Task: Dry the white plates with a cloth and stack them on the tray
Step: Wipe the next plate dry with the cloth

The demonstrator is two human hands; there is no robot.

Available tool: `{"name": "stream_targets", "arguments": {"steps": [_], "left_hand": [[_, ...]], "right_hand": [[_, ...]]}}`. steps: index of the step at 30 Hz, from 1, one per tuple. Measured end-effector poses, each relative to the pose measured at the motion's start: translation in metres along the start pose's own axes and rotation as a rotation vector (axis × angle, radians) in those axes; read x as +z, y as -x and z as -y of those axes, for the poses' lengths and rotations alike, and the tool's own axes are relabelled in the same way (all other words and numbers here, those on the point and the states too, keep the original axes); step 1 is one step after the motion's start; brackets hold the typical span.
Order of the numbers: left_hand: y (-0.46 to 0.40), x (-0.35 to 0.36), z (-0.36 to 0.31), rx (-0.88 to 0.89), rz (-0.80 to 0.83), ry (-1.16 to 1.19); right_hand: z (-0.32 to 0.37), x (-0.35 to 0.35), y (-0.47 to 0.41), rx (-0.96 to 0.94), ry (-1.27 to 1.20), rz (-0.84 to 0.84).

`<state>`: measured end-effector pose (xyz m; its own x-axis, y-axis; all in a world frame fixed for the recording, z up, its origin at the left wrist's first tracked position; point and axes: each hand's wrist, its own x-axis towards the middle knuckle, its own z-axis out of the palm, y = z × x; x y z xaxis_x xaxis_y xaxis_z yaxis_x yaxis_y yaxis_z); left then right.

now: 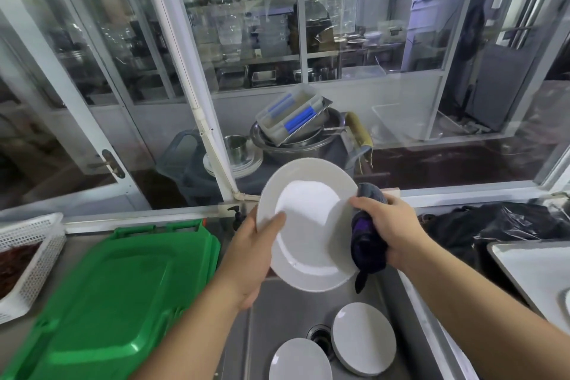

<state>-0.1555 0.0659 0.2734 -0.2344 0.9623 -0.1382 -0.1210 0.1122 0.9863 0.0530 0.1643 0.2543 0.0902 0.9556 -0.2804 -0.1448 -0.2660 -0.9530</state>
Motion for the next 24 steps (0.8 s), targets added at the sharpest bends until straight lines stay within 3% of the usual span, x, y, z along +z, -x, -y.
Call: {"name": "stream_targets", "arguments": {"steps": [5, 8, 14, 20, 24], "left_hand": [[-0.007, -0.006, -0.001, -0.051, -0.109, -0.084], [-0.004, -0.005, 0.003, -0.055, -0.144, -0.033], [-0.002, -0.001, 0.007, -0.026, -0.150, 0.006], [0.001, 0.004, 0.014, 0.012, -0.159, 0.053], [0.005, 0.013, 0.020, 0.053, -0.180, 0.072]], "right_hand": [[0.000, -0.003, -0.001, 0.181, -0.247, 0.119], [-0.003, -0.012, -0.006, 0.093, -0.348, 0.268], [-0.005, -0.015, -0.005, -0.042, -0.076, 0.241], [0.001, -0.015, -0.007, 0.026, 0.054, 0.257], [-0.001, -0.007, -0.009, -0.046, -0.096, 0.224]]}}
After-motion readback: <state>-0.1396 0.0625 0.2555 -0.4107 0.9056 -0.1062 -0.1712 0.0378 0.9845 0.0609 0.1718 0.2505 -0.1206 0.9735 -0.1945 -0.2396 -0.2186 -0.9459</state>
